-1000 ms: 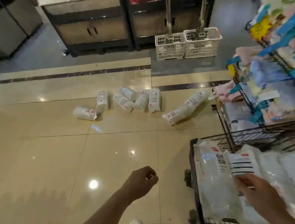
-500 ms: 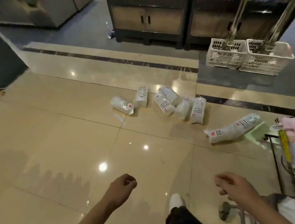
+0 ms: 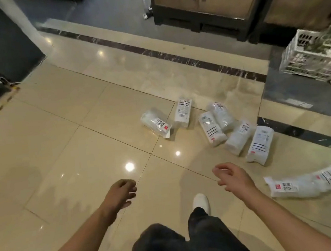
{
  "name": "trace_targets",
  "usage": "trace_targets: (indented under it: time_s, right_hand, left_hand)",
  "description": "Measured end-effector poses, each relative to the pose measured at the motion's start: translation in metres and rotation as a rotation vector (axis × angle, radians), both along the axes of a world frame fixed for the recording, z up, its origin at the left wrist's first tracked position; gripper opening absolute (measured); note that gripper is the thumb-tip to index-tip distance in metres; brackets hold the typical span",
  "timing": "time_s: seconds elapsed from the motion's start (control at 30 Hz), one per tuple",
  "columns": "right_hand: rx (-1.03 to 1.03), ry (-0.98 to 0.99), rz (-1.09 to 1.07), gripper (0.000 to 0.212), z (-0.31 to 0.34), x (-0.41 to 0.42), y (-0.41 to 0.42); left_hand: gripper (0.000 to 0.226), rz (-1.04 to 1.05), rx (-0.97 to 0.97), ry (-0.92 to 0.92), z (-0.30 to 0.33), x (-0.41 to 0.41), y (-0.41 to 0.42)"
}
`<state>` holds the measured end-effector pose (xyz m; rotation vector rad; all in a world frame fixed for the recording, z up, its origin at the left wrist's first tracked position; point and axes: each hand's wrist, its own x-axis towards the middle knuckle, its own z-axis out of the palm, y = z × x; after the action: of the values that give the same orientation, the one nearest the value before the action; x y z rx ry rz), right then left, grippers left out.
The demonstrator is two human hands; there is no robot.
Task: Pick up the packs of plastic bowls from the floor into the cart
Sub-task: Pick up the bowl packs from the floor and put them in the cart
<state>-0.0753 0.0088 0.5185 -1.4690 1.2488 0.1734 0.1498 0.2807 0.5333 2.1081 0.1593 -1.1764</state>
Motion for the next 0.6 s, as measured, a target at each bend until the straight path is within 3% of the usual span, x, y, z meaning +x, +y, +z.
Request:
trace_targets:
  time_s: [0.1, 0.27, 0.43, 0.6]
  right_hand:
    - [0.02, 0.056, 0.048, 0.035, -0.002, 0.063, -0.04]
    - [0.057, 0.156, 0.032, 0.048, -0.033, 0.16, -0.103]
    - [0.068, 0.238, -0.06, 0.071, -0.12, 0.255, -0.164]
    - [0.061, 0.328, 0.005, 0.08, -0.246, 0.342, -0.221]
  left_hand:
    - [0.024, -0.005, -0.016, -0.003, -0.001, 0.061, -0.057]
    - [0.056, 0.126, -0.018, 0.101, -0.053, 0.168, -0.14]
    - [0.085, 0.132, 0.057, 0.166, -0.174, 0.279, -0.216]
    - [0.095, 0.166, 0.145, 0.252, -0.32, 0.353, -0.273]
